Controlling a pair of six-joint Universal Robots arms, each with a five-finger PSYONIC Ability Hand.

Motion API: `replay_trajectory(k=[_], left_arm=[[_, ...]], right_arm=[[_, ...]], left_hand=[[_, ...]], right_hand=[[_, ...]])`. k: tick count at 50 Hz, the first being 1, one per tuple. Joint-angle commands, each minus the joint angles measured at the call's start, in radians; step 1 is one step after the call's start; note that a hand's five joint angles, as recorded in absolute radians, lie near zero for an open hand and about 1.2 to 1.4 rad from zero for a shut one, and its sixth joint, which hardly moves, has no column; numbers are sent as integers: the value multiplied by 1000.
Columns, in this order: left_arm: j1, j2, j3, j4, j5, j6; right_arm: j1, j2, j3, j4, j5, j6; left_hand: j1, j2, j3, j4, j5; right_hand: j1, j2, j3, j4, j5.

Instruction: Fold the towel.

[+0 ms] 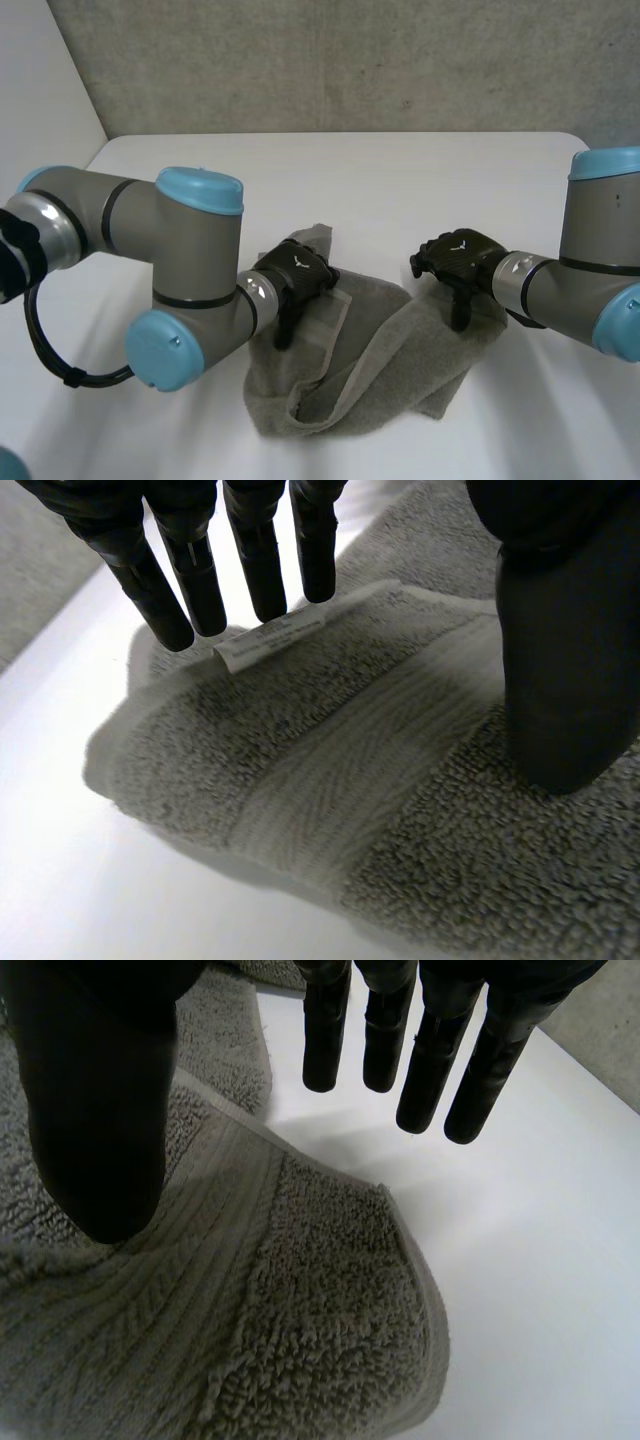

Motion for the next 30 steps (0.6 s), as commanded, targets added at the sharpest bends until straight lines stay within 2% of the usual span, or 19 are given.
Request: replay_trajectory(k=[1,12,24,26,27,28,29,30], left_arm=[[-10,-58,124,-123,6,-1],[-34,-152,251,-186,-5,79],[-60,-210,346,-252,-14,85],[-60,-209,349,-255,-38,85],[-60,-209,349,-255,-39,85],[-60,-201,354,-253,-55,83],[-60,-195,357,-250,-77,77],[-60,-195,357,-250,-77,77]], right_arm=[[-7,-4,30,-35,4,7],[-14,0,47,-69,4,7],[-14,16,36,-69,4,1],[-16,20,34,-69,4,1],[-16,22,33,-69,2,1],[-16,22,33,-69,2,1],[-18,22,33,-69,-1,1],[-18,22,33,-69,-7,1]], left_hand=[[-43,-53,-33,-46,-215],[-49,-59,-39,-52,-221],[7,-3,17,4,-165],[234,224,244,232,63],[236,226,246,233,64],[442,432,452,439,271],[648,637,658,645,476],[650,639,660,647,478]], right_hand=[[-37,-32,-32,-20,4],[-37,-32,-32,-20,4],[-11,-6,-6,6,30],[66,71,71,83,107],[159,164,164,176,200],[160,165,165,177,201],[270,275,275,287,311],[446,451,451,463,487]])
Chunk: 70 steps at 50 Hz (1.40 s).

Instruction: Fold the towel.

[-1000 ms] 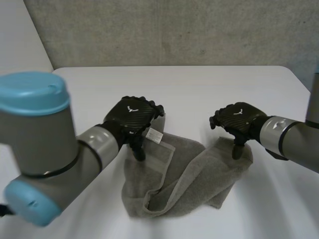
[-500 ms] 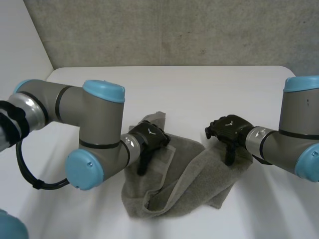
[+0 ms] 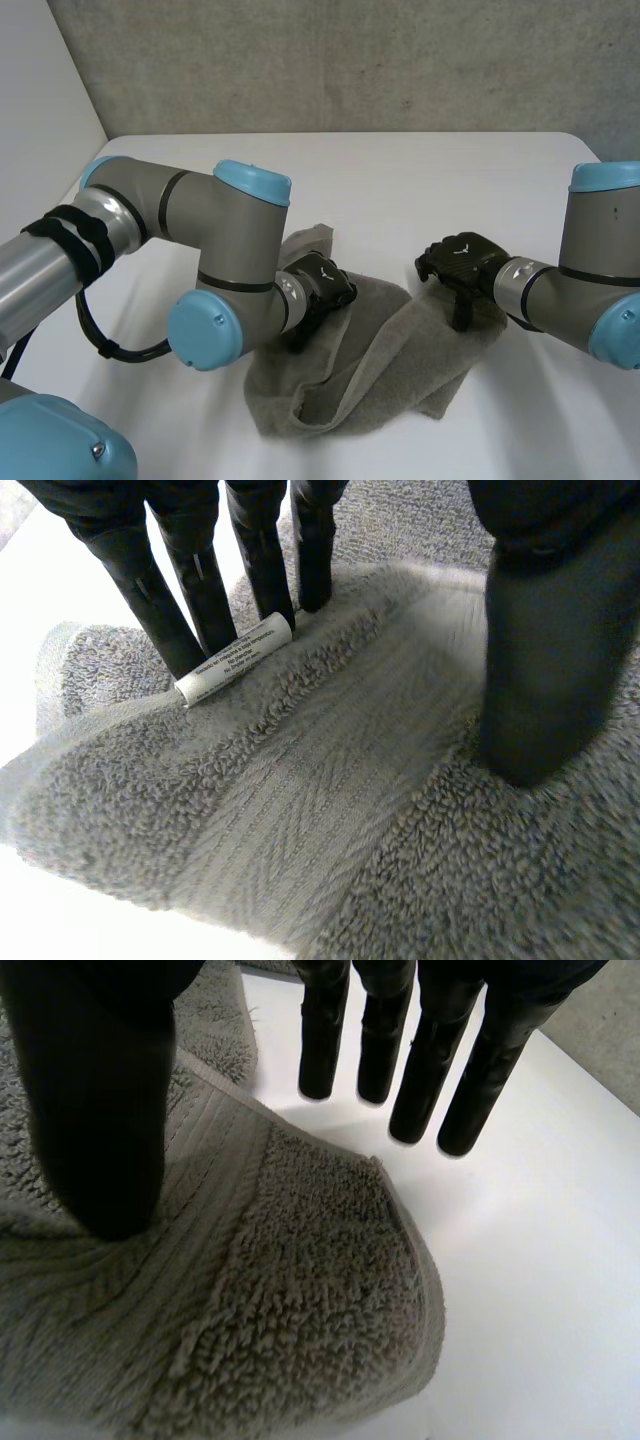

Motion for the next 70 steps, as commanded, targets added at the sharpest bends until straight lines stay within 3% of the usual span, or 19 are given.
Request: replay_trajectory(k=[1,3,4,11,21,27,37,43,45,46,47,49,51,62,70], left_arm=[[-1,25,16,5,-73,-15],[-6,40,21,16,-88,-18],[-13,63,22,36,-101,-20],[-20,158,-18,125,-116,-69],[2,316,-190,180,-108,-173],[65,459,-432,315,-108,-187],[178,706,-869,547,-99,-187],[212,775,-1001,653,-101,-190],[212,796,-1045,694,-101,-190],[212,797,-1045,694,-101,-190],[211,800,-1056,702,-101,-190],[209,800,-1061,703,-101,-190],[207,800,-1062,703,-101,-190],[203,797,-1084,709,-101,-192],[207,797,-1087,709,-101,-192]], right_arm=[[-3,7,-4,1,-10,0],[-3,6,-6,2,-12,0],[-3,6,-6,2,-12,0],[-5,6,2,7,-15,0],[-8,-23,12,8,-15,11],[-72,-150,72,11,-13,6],[-97,-224,215,123,-47,-92],[-106,-272,241,139,-44,-138],[-106,-287,238,134,-46,-135],[-103,-301,235,123,-46,-133],[-103,-301,235,123,-46,-133],[-97,-310,229,91,-44,-135],[-97,-310,221,82,-44,-138],[-2,-296,99,85,-35,-146],[43,-181,-10,116,-32,-147]], left_hand=[[435,449,441,436,276],[547,561,553,547,388],[647,660,653,647,488],[659,673,665,660,500],[659,673,665,660,500],[659,673,665,660,500],[659,673,665,660,500],[656,670,663,657,498],[656,670,663,657,498],[656,670,663,657,498],[656,670,663,657,498],[656,670,663,657,498],[656,670,663,657,498],[656,670,663,657,498],[653,667,660,654,495]], right_hand=[[343,338,339,337,330],[647,642,643,641,634],[648,643,644,643,636],[873,868,869,867,860],[873,868,869,868,861],[873,868,869,868,861],[873,868,869,868,861],[873,868,869,868,861],[783,778,779,778,771],[469,464,465,464,457],[466,461,462,461,454],[165,160,161,159,152],[88,83,84,83,76],[32,27,27,26,19],[-27,-32,-31,-32,-39]])
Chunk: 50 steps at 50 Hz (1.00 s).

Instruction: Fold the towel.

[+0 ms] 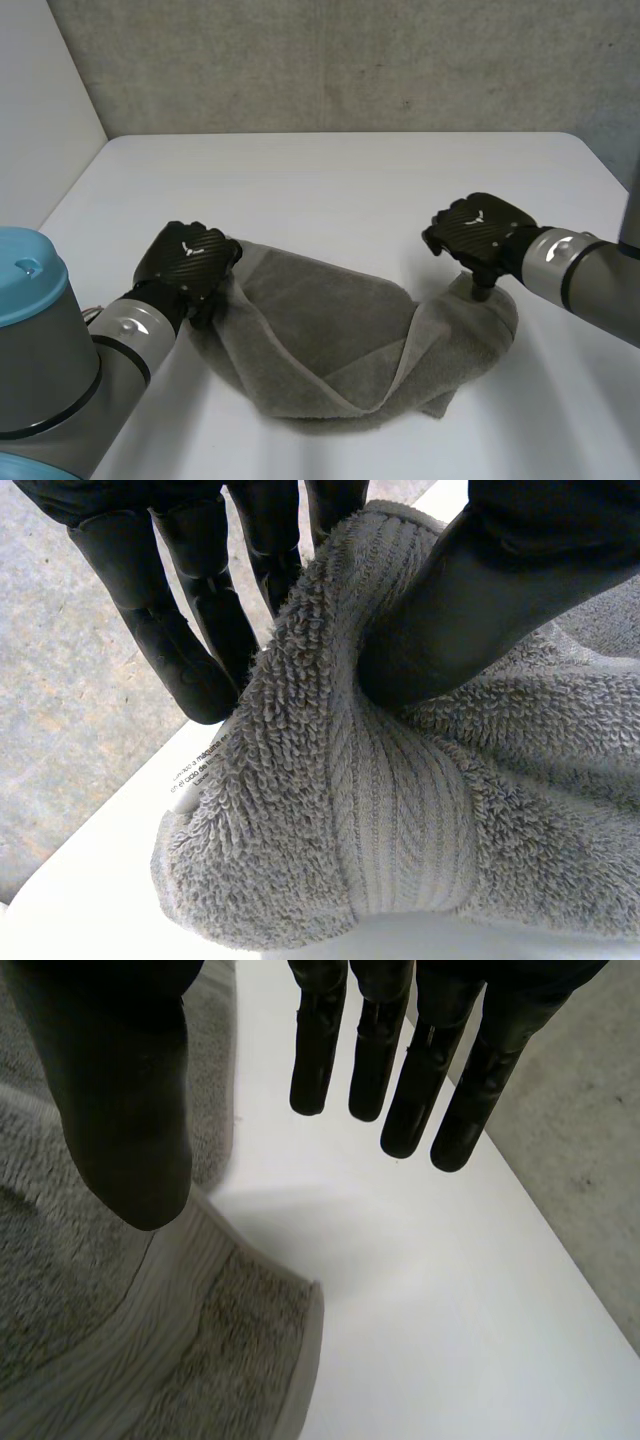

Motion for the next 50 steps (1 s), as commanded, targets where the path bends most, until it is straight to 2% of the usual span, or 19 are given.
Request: replay_trajectory(k=[1,13,15,17,21,27,28,29,30,31,32,33,34,35,36,40,42,46,50], left_arm=[[4,0,-4,0,0,0],[12,5,1,1,0,-5],[13,5,8,8,0,-14],[18,5,16,15,0,-28],[50,3,92,52,0,-83],[84,-18,315,66,-8,-153],[93,-38,423,69,-8,-185],[96,-81,552,73,-11,-221],[96,-81,553,74,-11,-221],[98,-126,699,80,-12,-260],[96,-173,852,84,-17,-305],[96,-173,854,84,-17,-305],[96,-214,998,83,-19,-355],[96,-254,1121,84,-19,-411],[96,-254,1122,84,-19,-411],[110,-332,1335,67,-28,-540],[113,-334,1329,48,-28,-564],[124,-325,1149,-34,-17,-592],[137,-299,953,-23,-2,-591]], right_arm=[[36,118,-109,50,5,-3],[58,353,-266,198,25,-77],[58,372,-281,198,34,-91],[59,379,-333,187,50,-85],[62,373,-413,130,65,-55],[70,248,-592,-143,122,183],[72,208,-612,-255,137,258],[72,208,-612,-256,137,259],[73,173,-618,-390,163,323],[76,134,-609,-528,204,380],[76,134,-609,-529,205,380],[78,102,-585,-657,246,417],[78,102,-585,-658,246,417],[70,79,-559,-766,278,428],[64,54,-528,-846,304,426],[64,31,-499,-857,306,423],[70,25,-459,-790,286,423],[70,27,-404,-682,240,417],[63,39,-295,-548,189,393]], left_hand=[[-9,-105,-148,-119,-243],[-3,-99,-142,-113,-238],[-3,-99,-142,-113,-238],[-3,-99,-142,-113,-238],[-3,-99,-142,-113,-238],[-3,-99,-142,-113,-238],[-3,-99,-142,-113,-238],[-3,-99,-142,-113,-238],[-3,-99,-142,-113,-238],[-3,-99,-142,-113,-238],[-3,-99,-142,-113,-238],[-3,-99,-142,-113,-238],[-3,-99,-142,-113,-238],[-3,-99,-142,-113,-238],[-3,-99,-142,-113,-238],[-3,-99,-142,-113,-238],[-3,-99,-142,-113,-238],[-3,-99,-142,-113,-238],[-3,-99,-142,-113,-238]], right_hand=[[-73,-85,-76,-82,-51],[-53,-65,-56,-62,-30],[56,44,53,47,78],[687,675,683,678,709],[836,824,833,827,858],[836,824,833,827,858],[836,824,833,827,858],[836,824,833,827,858],[836,824,833,827,858],[836,824,833,827,858],[836,824,833,827,858],[836,824,833,827,858],[836,824,833,827,858],[836,824,833,827,858],[836,824,833,827,858],[836,824,833,827,858],[836,824,833,827,858],[836,824,833,827,858],[836,824,833,827,858]])
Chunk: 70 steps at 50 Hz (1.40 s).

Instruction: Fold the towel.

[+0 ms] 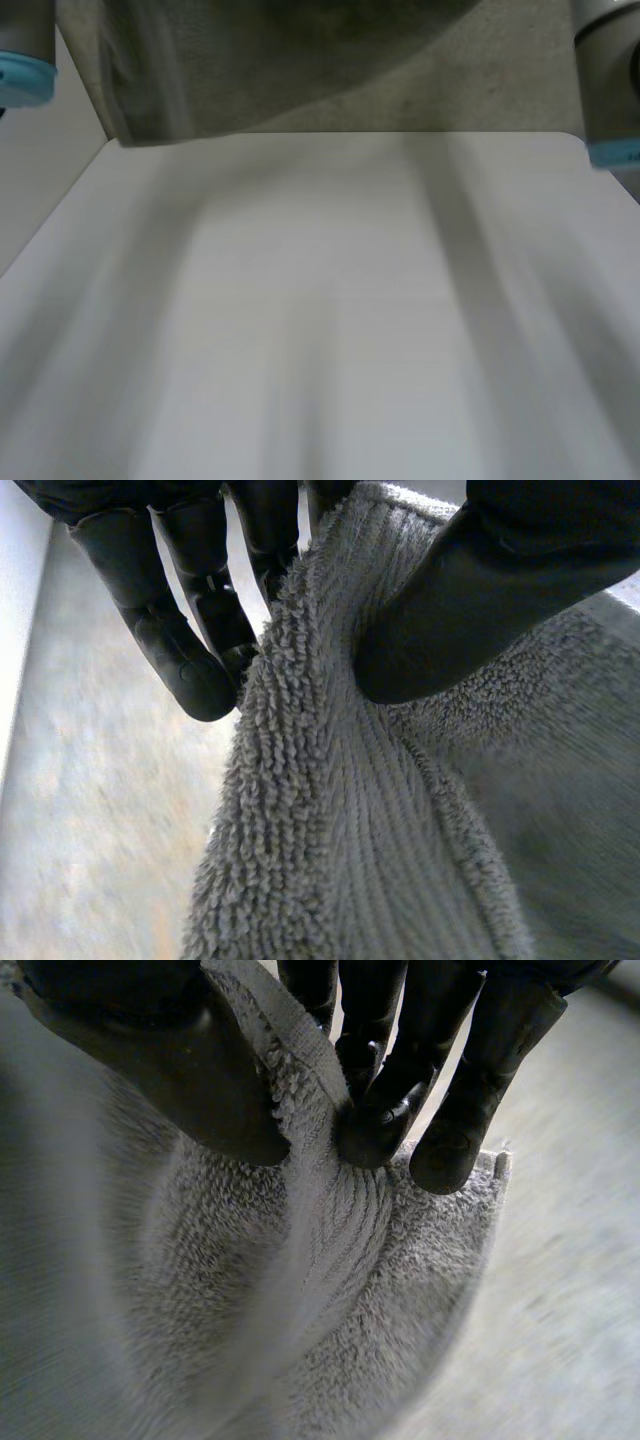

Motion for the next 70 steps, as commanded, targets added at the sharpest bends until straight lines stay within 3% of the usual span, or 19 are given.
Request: replay_trajectory(k=[1,7,12,17,21,23,24,26,29,31,37,49,57,62,67,70], left_arm=[[24,31,-400,-28,37,-48],[50,54,-711,120,125,-42],[57,51,-1046,383,230,-31],[59,49,-1200,491,285,38],[76,59,-1255,477,319,133],[100,89,-1295,445,354,239],[100,89,-1295,445,355,239],[114,129,-1320,404,379,346],[117,147,-1329,388,387,396],[117,175,-1344,373,388,487],[122,189,-1393,387,390,613],[113,167,-1436,394,393,701],[102,175,-1496,526,394,738],[100,180,-1512,569,427,790],[76,177,-1490,530,531,824],[67,171,-1473,502,539,824]], right_arm=[[-6,17,138,220,-82,-34],[-7,33,355,263,-98,-95],[-4,92,483,267,-98,-166],[-4,129,561,273,-94,-212],[-9,123,601,274,-96,-214],[-9,95,635,274,-91,-215],[-9,95,635,274,-91,-215],[-10,43,664,276,-87,-214],[-10,23,681,276,-91,-212],[-9,-6,709,273,-94,-202],[-9,-23,747,263,-94,-201],[-9,-17,768,260,-94,-201],[-10,-9,773,248,-93,-203],[-10,-6,778,245,-93,-203],[-7,3,778,245,-93,-203],[-6,7,779,245,-93,-205]], left_hand=[[-6,-105,-144,-122,-248],[-6,-105,-144,-122,-248],[-6,-105,-144,-122,-248],[-38,-137,-176,-153,-279],[-123,-222,-261,-239,-365],[-331,-429,-468,-446,-572],[-332,-431,-469,-447,-573],[-630,-729,-768,-746,-872],[-690,-789,-828,-805,-931],[-819,-917,-956,-934,-1060],[-866,-965,-1004,-981,-1108],[-1063,-1162,-1201,-1178,-1304],[-1092,-1191,-1230,-1208,-1334],[-1124,-1223,-1262,-1240,-1366],[-1095,-1194,-1233,-1211,-1337],[-1089,-1188,-1227,-1205,-1331]], right_hand=[[70,79,63,58,64],[70,79,63,58,64],[70,79,63,58,64],[70,79,63,58,64],[70,79,63,58,64],[70,79,63,58,64],[70,79,63,58,64],[70,79,63,58,64],[70,79,63,58,64],[70,79,63,58,64],[70,79,63,58,64],[70,79,63,58,64],[70,79,63,58,64],[70,79,63,58,64],[70,79,63,58,64],[70,79,63,58,64]])
